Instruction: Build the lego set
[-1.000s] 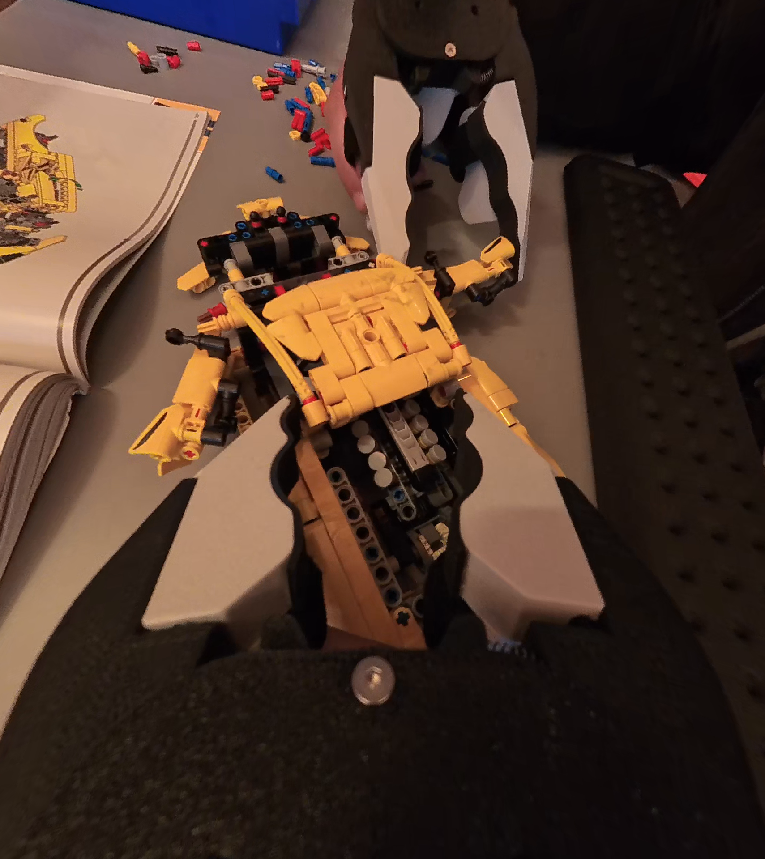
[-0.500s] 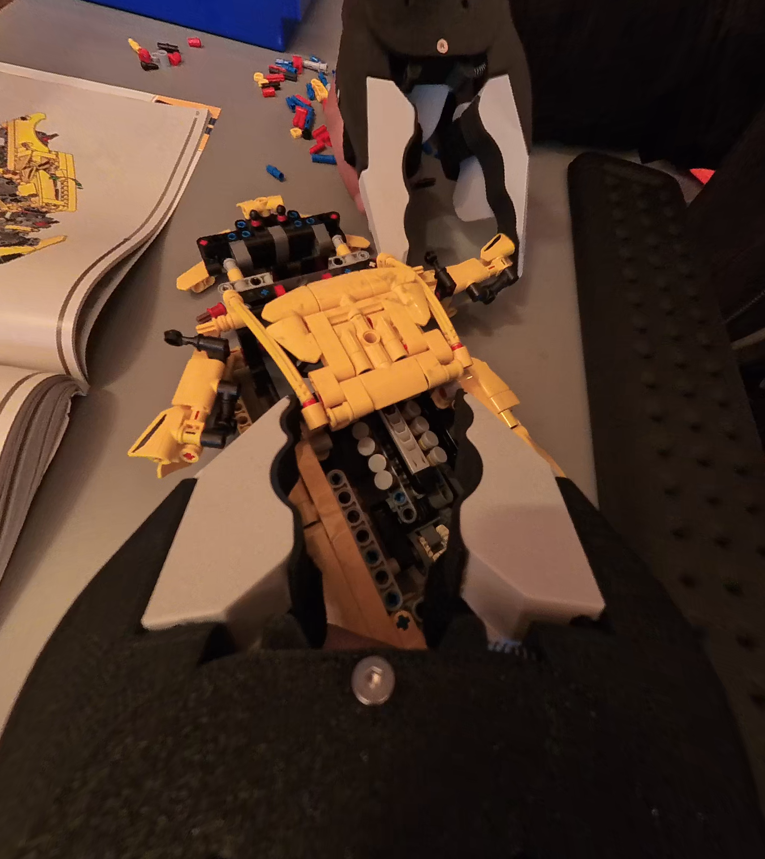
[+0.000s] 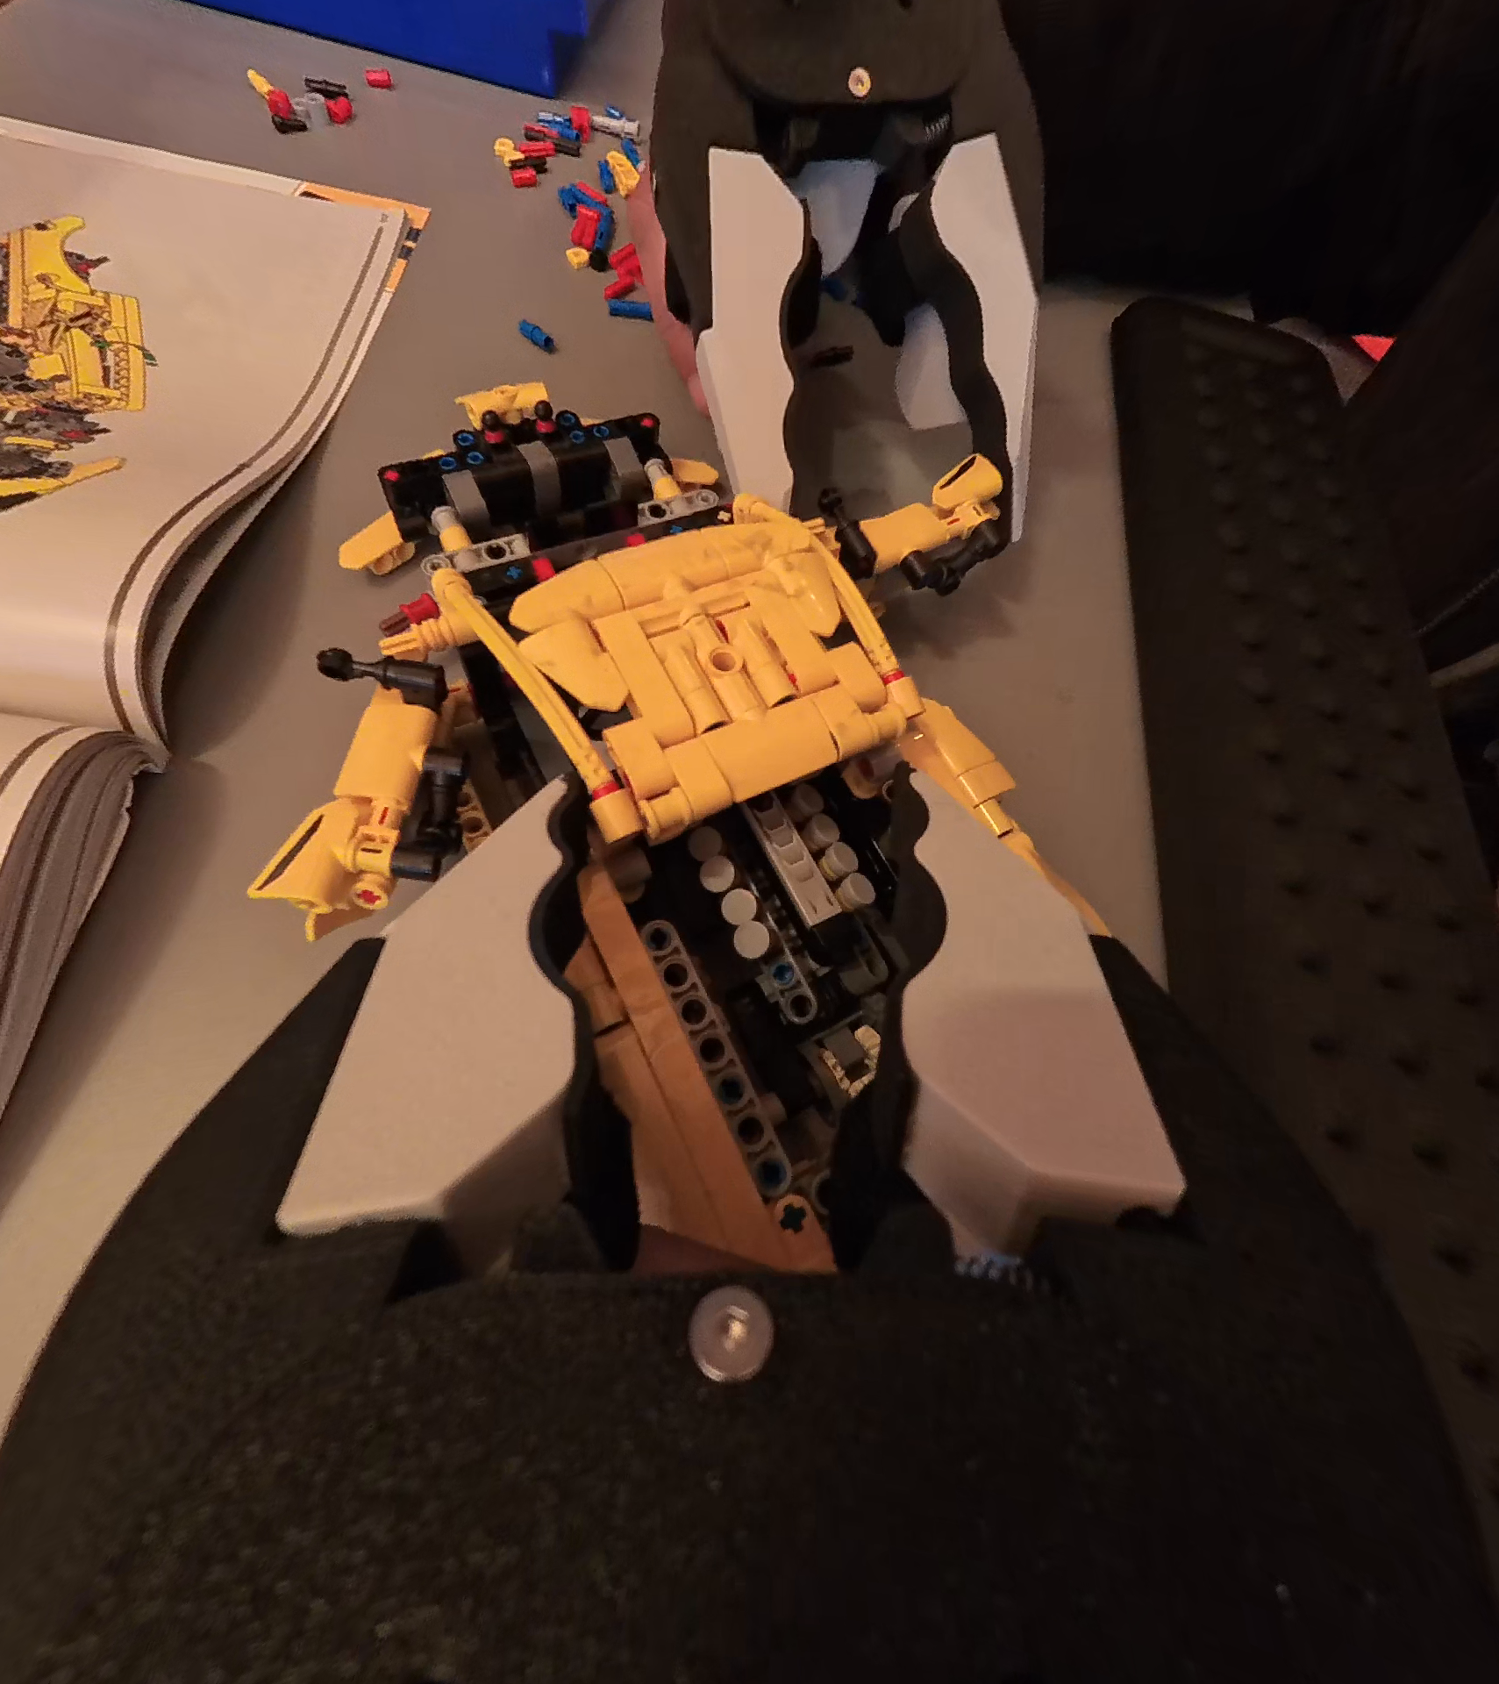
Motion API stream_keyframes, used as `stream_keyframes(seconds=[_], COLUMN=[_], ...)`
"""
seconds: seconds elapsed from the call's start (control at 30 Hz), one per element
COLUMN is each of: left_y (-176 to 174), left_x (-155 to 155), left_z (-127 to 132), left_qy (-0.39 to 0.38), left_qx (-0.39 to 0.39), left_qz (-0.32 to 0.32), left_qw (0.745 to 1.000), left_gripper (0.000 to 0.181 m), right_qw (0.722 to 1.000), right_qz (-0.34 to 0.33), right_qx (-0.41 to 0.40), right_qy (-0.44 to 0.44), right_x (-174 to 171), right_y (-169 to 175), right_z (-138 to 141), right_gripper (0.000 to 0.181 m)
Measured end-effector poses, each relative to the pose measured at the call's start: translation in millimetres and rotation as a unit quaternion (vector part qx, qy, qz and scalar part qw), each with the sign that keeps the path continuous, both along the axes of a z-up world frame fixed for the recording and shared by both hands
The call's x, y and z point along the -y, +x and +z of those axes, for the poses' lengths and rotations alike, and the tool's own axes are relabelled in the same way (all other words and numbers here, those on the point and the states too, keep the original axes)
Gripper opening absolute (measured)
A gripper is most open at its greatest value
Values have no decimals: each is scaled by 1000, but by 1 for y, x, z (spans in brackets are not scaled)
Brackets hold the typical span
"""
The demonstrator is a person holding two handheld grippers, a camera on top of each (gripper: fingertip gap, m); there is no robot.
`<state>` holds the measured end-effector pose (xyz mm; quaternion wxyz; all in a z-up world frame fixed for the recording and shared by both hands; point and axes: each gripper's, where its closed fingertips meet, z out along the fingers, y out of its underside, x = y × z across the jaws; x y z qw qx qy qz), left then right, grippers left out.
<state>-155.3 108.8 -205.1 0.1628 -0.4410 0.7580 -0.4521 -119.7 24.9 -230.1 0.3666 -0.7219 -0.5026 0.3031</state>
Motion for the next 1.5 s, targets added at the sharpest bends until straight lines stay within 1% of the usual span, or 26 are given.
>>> stream_keyframes(seconds=[0.13, 0.17, 0.23, 0.33, 0.37, 0.43, 0.47, 0.53, 0.6, 0.63, 0.67, 0.7, 0.77, 0.87, 1.0, 1.03, 1.1, 1.17, 1.27, 1.33, 1.4, 1.5], left_y=[0, 0, 0, -1, 0, 0, 0, 0, 0, 1, 1, 1, 1, 1, 1, 1, 0, 0, 0, 0, 0, 0], left_x=[0, -1, -1, -1, -1, -1, -1, -1, -1, -1, -1, 0, -1, -1, 0, 0, 0, 1, 1, 1, 1, 1], left_z=[0, 0, 1, 1, 1, 1, 2, 2, 2, 2, 3, 3, 3, 3, 3, 3, 3, 3, 3, 3, 3, 3], left_qy=[-2, -2, -5, -5, -5, -6, -6, -3, -2, -2, -2, -2, -3, -6, -5, -4, -3, -2, -3, -5, -7, -8], left_qx=[1, 2, 3, 5, 5, 6, 7, 11, 13, 13, 14, 15, 15, 16, 18, 18, 19, 19, 19, 18, 18, 19], left_qz=[1, 2, 4, 5, 5, 6, 7, 8, 10, 11, 11, 12, 13, 16, 18, 18, 15, 15, 15, 15, 15, 14], left_qw=[1000, 1000, 1000, 1000, 1000, 1000, 1000, 1000, 1000, 1000, 1000, 1000, 1000, 1000, 1000, 1000, 1000, 1000, 1000, 1000, 1000, 1000], left_gripper=[67, 67, 66, 66, 66, 66, 66, 66, 66, 66, 66, 66, 66, 66, 66, 66, 66, 66, 66, 66, 66, 66], right_qw=[998, 997, 994, 987, 982, 964, 955, 944, 936, 932, 926, 919, 906, 878, 842, 836, 833, 832, 832, 831, 825, 824], right_qz=[-31, -41, -81, -154, -178, -247, -275, -313, -340, -349, -362, -377, -404, -459, -522, -533, -540, -544, -545, -545, -550, -552], right_qx=[20, 31, 50, 28, 29, 66, 82, 84, 72, 77, 89, 96, 105, 105, 113, 113, 114, 107, 96, 107, 121, 110], right_qy=[-41, -50, -47, -47, -62, -77, -76, -64, -56, -62, -63, -63, -71, -88, -72, -65, -40, -28, -50, -47, -43, -61], right_x=[7, 12, 16, 19, 23, 23, 23, 22, 19, 20, 19, 18, 18, 20, 21, 21, 22, 23, 25, 25, 25, 26], right_y=[4, 7, 13, 5, 3, 9, 12, 12, 8, 6, 6, 6, 4, 3, 4, 4, 4, 3, 0, 1, 2, -6], right_z=[5, 6, 9, 22, 21, 11, 9, 10, 14, 13, 13, 12, 10, 10, 9, 10, 11, 11, 5, 2, 1, 1], right_gripper=[77, 75, 73, 60, 58, 56, 50, 36, 33, 29, 20, 17, 16, 13, 13, 13, 14, 24, 33, 31, 24, 28])
